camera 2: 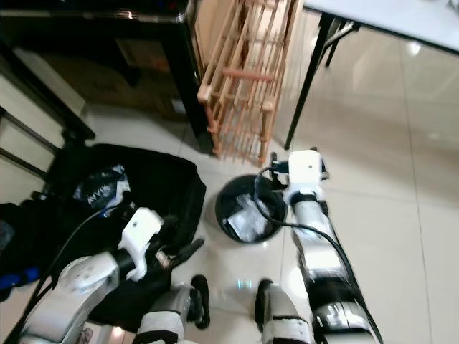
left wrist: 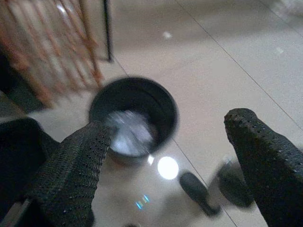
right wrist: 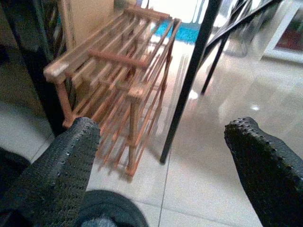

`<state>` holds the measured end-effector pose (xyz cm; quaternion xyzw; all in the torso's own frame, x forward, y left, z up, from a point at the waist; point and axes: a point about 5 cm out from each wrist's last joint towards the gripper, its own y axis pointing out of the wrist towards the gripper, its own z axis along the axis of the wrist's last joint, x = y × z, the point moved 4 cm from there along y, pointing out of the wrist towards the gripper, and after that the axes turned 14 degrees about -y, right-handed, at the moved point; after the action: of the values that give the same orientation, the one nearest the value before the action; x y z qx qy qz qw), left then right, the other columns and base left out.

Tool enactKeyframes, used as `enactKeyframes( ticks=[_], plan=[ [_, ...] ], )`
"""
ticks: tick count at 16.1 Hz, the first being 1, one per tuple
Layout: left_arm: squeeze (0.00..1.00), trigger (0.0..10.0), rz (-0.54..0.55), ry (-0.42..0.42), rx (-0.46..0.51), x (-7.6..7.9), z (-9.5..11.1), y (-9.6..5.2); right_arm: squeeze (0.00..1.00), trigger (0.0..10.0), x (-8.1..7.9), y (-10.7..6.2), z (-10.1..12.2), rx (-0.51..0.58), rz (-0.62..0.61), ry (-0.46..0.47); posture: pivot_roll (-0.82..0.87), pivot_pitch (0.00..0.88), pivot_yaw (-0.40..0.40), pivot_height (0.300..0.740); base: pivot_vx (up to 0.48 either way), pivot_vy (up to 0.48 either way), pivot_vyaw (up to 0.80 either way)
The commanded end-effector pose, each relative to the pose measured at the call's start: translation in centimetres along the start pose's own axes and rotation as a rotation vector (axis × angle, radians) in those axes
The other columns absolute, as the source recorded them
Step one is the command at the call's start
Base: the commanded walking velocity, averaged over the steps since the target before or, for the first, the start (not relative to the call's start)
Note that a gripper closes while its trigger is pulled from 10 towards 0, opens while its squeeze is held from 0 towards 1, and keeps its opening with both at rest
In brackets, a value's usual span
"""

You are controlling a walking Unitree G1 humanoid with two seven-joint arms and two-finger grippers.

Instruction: Picking trash to rubbish bin

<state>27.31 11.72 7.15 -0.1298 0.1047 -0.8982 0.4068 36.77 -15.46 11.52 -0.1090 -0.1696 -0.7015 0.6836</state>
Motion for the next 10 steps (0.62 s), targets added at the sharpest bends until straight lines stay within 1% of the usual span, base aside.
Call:
enactKeyframes(
  ticks=[1,2,3,4,5,6,7,8,9,10],
  plan=[
    [0.00,10.0,0.036,-0.006,-0.003,-0.4,-0.5,0.2,0.00,10.0,0.4,-0.8,0.1,-0.003,0.001,-0.002,0.09,0.164,0.048,0.740,0.000,0.000,0.00],
    [0.00,10.0,0.084,0.013,0.062,-0.8,0.8,1.1,0.00,10.0,1.4,-1.7,0.5,0.004,-0.012,-0.013,0.07,0.140,0.042,0.740,0.000,0.000,0.00],
    [0.00,10.0,0.157,0.034,0.128,-1.4,2.2,1.6,0.00,10.0,2.3,-2.2,0.8,0.000,-0.024,-0.054,0.05,0.130,0.041,0.740,0.000,0.000,0.00],
    [0.00,10.0,0.265,0.047,0.201,-2.5,3.7,2.0,0.00,10.0,3.9,-3.0,1.2,0.000,-0.061,-0.096,0.02,0.109,0.048,0.740,0.000,0.000,0.00],
    [0.00,10.0,0.297,0.047,0.230,-2.9,4.3,2.2,0.00,10.0,4.6,-3.4,1.4,-0.005,-0.077,-0.099,0.01,0.104,0.051,0.740,0.000,0.000,0.00],
    [0.00,10.0,0.370,0.036,0.283,-3.9,5.1,2.2,0.00,10.0,5.4,-4.3,1.7,-0.023,-0.104,-0.124,-0.03,0.086,0.066,0.740,0.000,0.000,0.00],
    [0.00,10.0,0.353,0.021,0.290,-3.6,5.2,2.6,0.00,10.0,5.2,-5.0,1.9,-0.021,-0.105,-0.145,-0.05,0.076,0.078,0.740,0.000,0.000,0.00],
    [0.00,10.0,0.317,0.019,0.301,-2.8,5.5,3.3,0.00,10.0,4.7,-5.8,2.3,-0.024,-0.100,-0.165,-0.06,0.065,0.083,0.740,0.000,0.000,0.00],
    [0.00,10.0,0.302,0.019,0.315,-2.3,5.9,3.7,0.00,10.0,4.3,-6.3,2.8,-0.029,-0.105,-0.173,-0.07,0.058,0.082,0.740,0.000,0.000,0.00],
    [0.00,10.0,0.271,-0.005,0.339,-1.6,6.4,4.1,0.00,10.0,4.3,-6.2,3.1,-0.032,-0.128,-0.169,-0.07,0.052,0.072,0.740,0.000,0.000,0.00]
  ],
)
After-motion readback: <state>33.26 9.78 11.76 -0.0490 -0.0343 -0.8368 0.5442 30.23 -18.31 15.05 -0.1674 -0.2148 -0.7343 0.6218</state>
